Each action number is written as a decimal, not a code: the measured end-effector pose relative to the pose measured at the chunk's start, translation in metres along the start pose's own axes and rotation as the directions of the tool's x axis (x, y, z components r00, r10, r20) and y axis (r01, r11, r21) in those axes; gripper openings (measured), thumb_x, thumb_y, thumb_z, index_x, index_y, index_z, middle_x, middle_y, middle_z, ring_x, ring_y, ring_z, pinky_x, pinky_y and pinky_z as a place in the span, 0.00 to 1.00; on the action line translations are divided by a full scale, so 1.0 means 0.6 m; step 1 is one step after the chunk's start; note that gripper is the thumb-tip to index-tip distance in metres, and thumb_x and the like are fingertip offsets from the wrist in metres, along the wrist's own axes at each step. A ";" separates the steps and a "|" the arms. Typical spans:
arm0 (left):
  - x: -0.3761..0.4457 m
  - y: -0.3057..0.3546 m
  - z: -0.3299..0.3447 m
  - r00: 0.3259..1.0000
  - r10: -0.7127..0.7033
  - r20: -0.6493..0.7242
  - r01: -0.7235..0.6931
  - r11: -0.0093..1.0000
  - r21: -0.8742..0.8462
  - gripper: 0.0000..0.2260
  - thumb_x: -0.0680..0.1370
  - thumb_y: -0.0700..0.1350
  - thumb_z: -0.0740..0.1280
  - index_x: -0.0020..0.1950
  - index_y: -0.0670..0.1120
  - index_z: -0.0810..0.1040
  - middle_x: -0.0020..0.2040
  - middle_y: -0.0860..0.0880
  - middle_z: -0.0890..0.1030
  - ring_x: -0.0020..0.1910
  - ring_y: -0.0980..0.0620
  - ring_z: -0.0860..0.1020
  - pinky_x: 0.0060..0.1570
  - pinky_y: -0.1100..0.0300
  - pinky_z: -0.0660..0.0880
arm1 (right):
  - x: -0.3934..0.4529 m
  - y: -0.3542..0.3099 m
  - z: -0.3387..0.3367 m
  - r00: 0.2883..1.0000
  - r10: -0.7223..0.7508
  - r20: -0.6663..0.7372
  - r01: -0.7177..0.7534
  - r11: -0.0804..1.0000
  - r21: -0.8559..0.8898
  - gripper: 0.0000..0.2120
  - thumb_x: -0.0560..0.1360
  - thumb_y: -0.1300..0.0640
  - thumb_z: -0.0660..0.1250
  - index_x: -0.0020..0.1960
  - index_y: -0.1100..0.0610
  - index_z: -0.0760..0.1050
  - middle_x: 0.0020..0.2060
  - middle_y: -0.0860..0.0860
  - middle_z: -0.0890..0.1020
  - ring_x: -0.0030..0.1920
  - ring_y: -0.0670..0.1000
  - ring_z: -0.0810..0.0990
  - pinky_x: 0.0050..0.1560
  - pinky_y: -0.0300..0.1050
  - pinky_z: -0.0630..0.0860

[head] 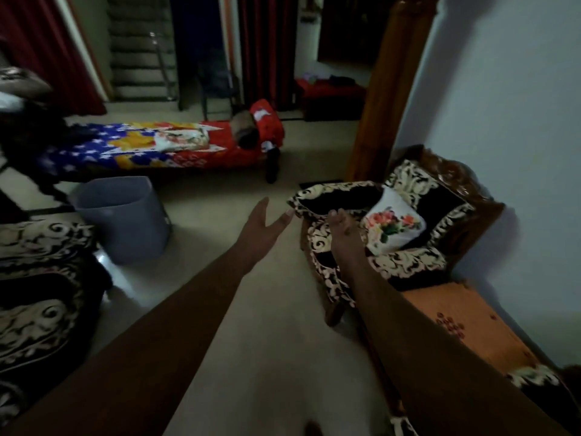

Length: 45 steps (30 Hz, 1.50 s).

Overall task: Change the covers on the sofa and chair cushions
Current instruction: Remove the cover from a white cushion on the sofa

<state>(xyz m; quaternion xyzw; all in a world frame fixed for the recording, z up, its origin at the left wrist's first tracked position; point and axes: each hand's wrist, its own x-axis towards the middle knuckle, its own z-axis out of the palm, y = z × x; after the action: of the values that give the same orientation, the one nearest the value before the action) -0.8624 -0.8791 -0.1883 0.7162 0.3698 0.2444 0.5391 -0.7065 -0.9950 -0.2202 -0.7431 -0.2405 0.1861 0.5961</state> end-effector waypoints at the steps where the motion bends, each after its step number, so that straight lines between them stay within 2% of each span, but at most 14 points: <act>1: 0.012 -0.004 -0.018 0.999 -0.009 -0.033 0.009 1.000 0.005 0.41 0.76 0.67 0.67 0.83 0.54 0.55 0.83 0.50 0.56 0.80 0.50 0.58 0.76 0.50 0.62 | 0.016 -0.004 0.024 0.999 -0.002 0.034 0.002 1.000 0.014 0.33 0.80 0.35 0.58 0.79 0.52 0.62 0.77 0.52 0.67 0.75 0.54 0.66 0.69 0.44 0.62; 3: 0.046 -0.013 -0.054 0.995 -0.003 -0.102 0.004 1.000 0.016 0.41 0.76 0.67 0.67 0.83 0.54 0.55 0.83 0.49 0.57 0.80 0.50 0.59 0.76 0.50 0.61 | 0.055 -0.015 0.075 0.994 -0.008 0.113 0.001 0.998 0.057 0.33 0.79 0.33 0.59 0.78 0.50 0.64 0.75 0.53 0.70 0.73 0.55 0.70 0.69 0.48 0.68; 6: 0.106 -0.021 -0.092 0.986 -0.015 -0.166 0.020 0.999 0.027 0.41 0.76 0.67 0.67 0.83 0.54 0.55 0.82 0.48 0.58 0.80 0.48 0.60 0.76 0.49 0.63 | 0.123 -0.021 0.136 0.985 0.009 0.175 -0.018 0.999 0.051 0.43 0.68 0.19 0.57 0.73 0.44 0.67 0.70 0.54 0.75 0.65 0.55 0.75 0.65 0.54 0.73; 7: 0.132 -0.024 -0.103 0.983 -0.024 -0.184 0.030 0.999 0.031 0.41 0.76 0.67 0.67 0.83 0.54 0.55 0.82 0.48 0.58 0.79 0.48 0.60 0.75 0.50 0.63 | 0.151 -0.022 0.157 0.981 0.014 0.193 -0.023 0.999 0.047 0.44 0.65 0.17 0.56 0.73 0.43 0.67 0.70 0.53 0.75 0.66 0.55 0.75 0.66 0.55 0.72; 8: 0.153 -0.026 -0.112 0.980 -0.035 -0.197 0.042 0.999 0.030 0.40 0.76 0.67 0.67 0.83 0.54 0.55 0.82 0.48 0.58 0.79 0.48 0.61 0.74 0.51 0.64 | 0.176 -0.024 0.175 0.978 0.003 0.211 -0.013 0.999 0.045 0.42 0.68 0.19 0.56 0.73 0.44 0.67 0.71 0.52 0.74 0.68 0.55 0.73 0.68 0.56 0.71; 10: 0.194 -0.028 -0.125 0.971 -0.054 -0.234 0.060 0.998 0.020 0.40 0.76 0.67 0.67 0.83 0.55 0.55 0.82 0.48 0.58 0.79 0.48 0.61 0.71 0.53 0.63 | 0.220 -0.029 0.208 0.969 -0.018 0.247 -0.001 0.997 0.073 0.33 0.77 0.30 0.58 0.75 0.48 0.66 0.73 0.51 0.71 0.71 0.53 0.71 0.67 0.49 0.68; 13: 0.253 -0.039 -0.140 0.957 -0.099 -0.273 0.103 0.995 0.000 0.40 0.77 0.67 0.67 0.83 0.56 0.55 0.82 0.49 0.58 0.80 0.48 0.60 0.68 0.55 0.63 | 0.291 -0.020 0.256 0.954 -0.011 0.299 -0.009 0.998 0.064 0.28 0.81 0.37 0.60 0.75 0.51 0.66 0.72 0.52 0.72 0.70 0.52 0.71 0.63 0.45 0.67; 21: 0.412 -0.097 -0.222 0.919 -0.210 -0.334 0.211 0.977 -0.033 0.48 0.67 0.79 0.65 0.81 0.61 0.54 0.82 0.48 0.60 0.78 0.46 0.63 0.71 0.41 0.68 | 0.445 -0.027 0.391 0.923 -0.014 0.386 -0.001 0.999 0.039 0.27 0.80 0.37 0.61 0.73 0.52 0.68 0.70 0.53 0.73 0.69 0.52 0.72 0.69 0.49 0.70; 25: 0.514 -0.133 -0.281 0.908 -0.215 -0.359 0.204 0.977 -0.070 0.45 0.70 0.74 0.67 0.82 0.59 0.54 0.82 0.46 0.59 0.78 0.44 0.63 0.71 0.40 0.69 | 0.531 -0.032 0.487 0.910 -0.018 0.415 -0.003 0.999 0.051 0.28 0.80 0.37 0.62 0.74 0.51 0.67 0.72 0.52 0.72 0.71 0.51 0.71 0.70 0.49 0.68; 31: 0.683 -0.176 -0.380 0.917 -0.205 -0.341 0.197 0.979 -0.058 0.40 0.75 0.69 0.67 0.82 0.58 0.54 0.82 0.47 0.57 0.78 0.44 0.62 0.69 0.45 0.69 | 0.649 -0.043 0.635 0.904 -0.002 0.428 -0.012 1.000 0.029 0.27 0.79 0.38 0.63 0.74 0.49 0.67 0.72 0.51 0.72 0.71 0.51 0.70 0.66 0.45 0.67; 36: 0.820 -0.179 -0.459 0.925 -0.213 -0.315 0.213 0.976 -0.034 0.41 0.76 0.67 0.68 0.83 0.57 0.54 0.83 0.47 0.56 0.79 0.44 0.61 0.69 0.47 0.68 | 0.745 -0.082 0.726 0.909 -0.026 0.416 0.024 1.000 0.009 0.36 0.73 0.30 0.62 0.74 0.49 0.67 0.72 0.49 0.72 0.71 0.50 0.71 0.66 0.46 0.67; 40: 0.940 -0.178 -0.507 0.925 -0.215 -0.315 0.224 0.975 -0.010 0.41 0.75 0.68 0.68 0.83 0.57 0.54 0.83 0.47 0.57 0.79 0.45 0.61 0.73 0.44 0.68 | 0.842 -0.098 0.794 0.918 -0.042 0.394 0.046 0.999 0.000 0.38 0.71 0.28 0.61 0.74 0.50 0.67 0.71 0.50 0.73 0.70 0.50 0.72 0.69 0.48 0.68; 42: 1.007 -0.182 -0.523 0.928 -0.214 -0.306 0.229 0.973 0.014 0.41 0.75 0.68 0.68 0.82 0.57 0.53 0.83 0.47 0.56 0.80 0.45 0.60 0.73 0.43 0.67 | 0.901 -0.096 0.831 0.921 -0.035 0.388 0.036 0.999 0.004 0.38 0.72 0.30 0.61 0.74 0.52 0.67 0.71 0.50 0.73 0.70 0.50 0.71 0.72 0.50 0.68; 45: 1.109 -0.197 -0.540 0.926 -0.198 -0.322 0.220 0.975 0.032 0.41 0.76 0.67 0.68 0.82 0.56 0.54 0.83 0.47 0.56 0.79 0.45 0.60 0.73 0.44 0.66 | 0.993 -0.093 0.889 0.917 -0.022 0.398 0.004 0.999 0.047 0.31 0.79 0.39 0.63 0.75 0.55 0.67 0.71 0.51 0.73 0.69 0.48 0.72 0.68 0.44 0.67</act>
<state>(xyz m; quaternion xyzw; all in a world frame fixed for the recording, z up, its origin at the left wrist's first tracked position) -0.7322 -0.1427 -0.2362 0.6419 0.5337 0.2847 0.4712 -0.5289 -0.2155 -0.2770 -0.6744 -0.3574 0.3347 0.5526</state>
